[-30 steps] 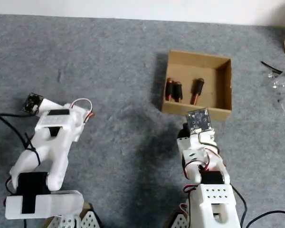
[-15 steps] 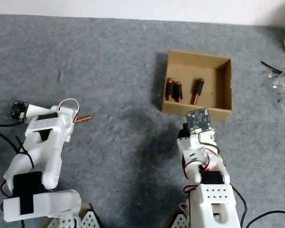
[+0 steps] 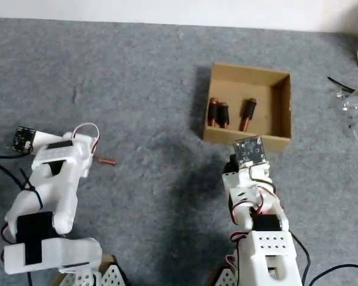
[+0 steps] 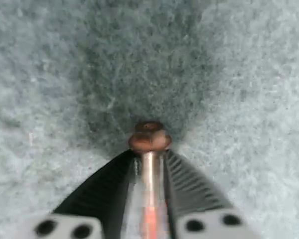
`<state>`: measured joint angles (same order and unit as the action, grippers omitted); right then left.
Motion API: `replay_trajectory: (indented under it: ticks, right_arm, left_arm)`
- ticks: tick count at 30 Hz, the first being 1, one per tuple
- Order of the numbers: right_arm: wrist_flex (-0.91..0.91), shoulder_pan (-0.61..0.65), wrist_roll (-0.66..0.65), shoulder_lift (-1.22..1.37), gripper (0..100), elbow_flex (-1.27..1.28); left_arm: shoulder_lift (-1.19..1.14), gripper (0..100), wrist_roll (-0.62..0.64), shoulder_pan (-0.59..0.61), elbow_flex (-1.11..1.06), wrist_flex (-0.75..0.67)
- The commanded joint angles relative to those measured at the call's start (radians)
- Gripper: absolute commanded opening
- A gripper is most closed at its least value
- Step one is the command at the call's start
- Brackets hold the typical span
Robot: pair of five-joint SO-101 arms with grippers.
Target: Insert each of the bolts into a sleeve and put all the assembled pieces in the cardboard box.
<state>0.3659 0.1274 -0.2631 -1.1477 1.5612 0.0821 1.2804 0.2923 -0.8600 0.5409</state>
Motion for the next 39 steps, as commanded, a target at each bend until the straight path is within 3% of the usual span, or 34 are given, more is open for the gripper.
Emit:
replay_trajectory:
  ticks: [1, 8, 11, 21, 33, 36, 39]
  right_arm:
    - [-0.039, 0.012, -0.011, -0.016, 0.5, -0.005]
    - [-0.039, 0.012, -0.011, -0.016, 0.5, -0.005]
    - [-0.039, 0.012, -0.011, -0.016, 0.5, -0.005]
    - [-0.039, 0.012, -0.011, -0.016, 0.5, -0.005]
    - [-0.039, 0.012, -0.011, -0.019, 0.5, -0.004]
    - [-0.039, 0.012, -0.011, -0.021, 0.5, -0.004]
    - [-0.039, 0.012, -0.011, -0.021, 0.5, -0.004]
  left_arm:
    - [-0.015, 0, -0.002, 0.018, 0.065, 0.072]
    - [-0.002, 1, -0.005, 0.013, 0.101, 0.095]
    - [-0.002, 1, -0.063, 0.013, 0.143, 0.130]
    - [-0.002, 0, -0.307, -0.154, 0.463, 0.638]
    - [0.016, 0, -0.466, -0.202, 0.447, 0.641]
    - [0.120, 0, -0.479, -0.205, 0.366, 0.631]
    - [0.291, 0, -0.488, -0.205, 0.220, 0.531]
